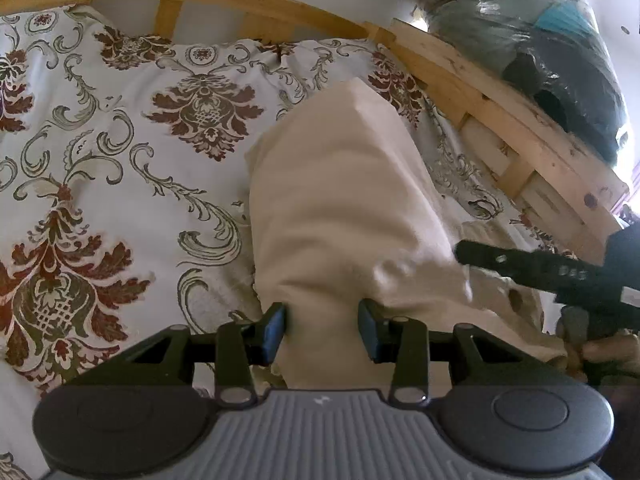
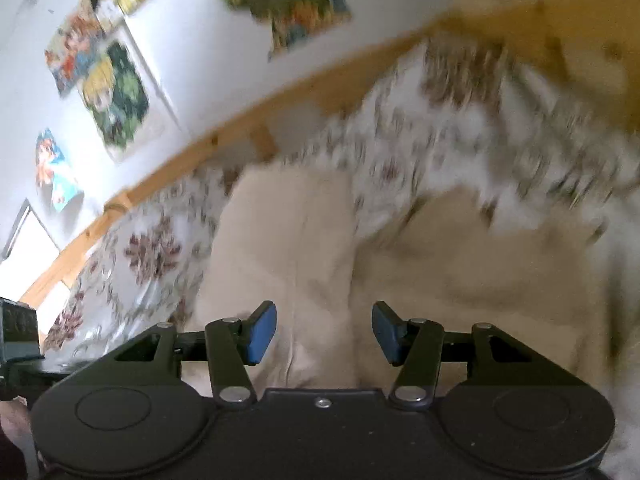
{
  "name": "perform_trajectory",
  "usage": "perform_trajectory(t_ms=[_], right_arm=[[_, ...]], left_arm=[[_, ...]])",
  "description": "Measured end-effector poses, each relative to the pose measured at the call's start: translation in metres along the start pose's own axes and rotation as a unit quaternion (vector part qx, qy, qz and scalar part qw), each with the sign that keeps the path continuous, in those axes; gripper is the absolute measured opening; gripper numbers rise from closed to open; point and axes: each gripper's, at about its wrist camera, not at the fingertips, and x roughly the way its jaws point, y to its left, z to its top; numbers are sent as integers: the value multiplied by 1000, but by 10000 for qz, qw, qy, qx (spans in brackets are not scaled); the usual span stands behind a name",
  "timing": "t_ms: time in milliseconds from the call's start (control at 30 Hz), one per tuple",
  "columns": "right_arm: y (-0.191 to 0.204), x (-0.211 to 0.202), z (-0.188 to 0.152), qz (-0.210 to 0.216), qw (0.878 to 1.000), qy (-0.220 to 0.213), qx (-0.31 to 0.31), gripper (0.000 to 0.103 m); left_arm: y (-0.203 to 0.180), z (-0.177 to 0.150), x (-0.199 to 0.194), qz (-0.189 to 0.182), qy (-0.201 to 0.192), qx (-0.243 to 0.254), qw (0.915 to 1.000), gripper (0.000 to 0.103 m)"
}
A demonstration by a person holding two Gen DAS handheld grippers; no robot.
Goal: Fold large clothes
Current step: 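Fold the held corner over the jacket and open both tools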
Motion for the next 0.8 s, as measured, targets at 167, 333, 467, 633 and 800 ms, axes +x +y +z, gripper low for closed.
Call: perform_trajectory(t_ms=[167,333,467,633,800], right_arm=[[18,-13,-4,126,9983,-291,-499,6],[30,-54,-9,-940,9904,-568,-838,4],[-3,-38,-13,-1293,9914,115,-180,4],[-6,-50,-10,-1382,9900,-261,63,23],[-34,-86,-9,-2240,9677,-690,925,25]], left_arm=[[-6,0,1,68,-8,103,9999,43],[-29,10,-9,-280,-231,523,9980,44],[-54,10,3,-61,-153,1065,9942,48],[-66,-3,16,423,-103,1462,9883,56],[-57,-2,14,338,-47,1264,9914,56]])
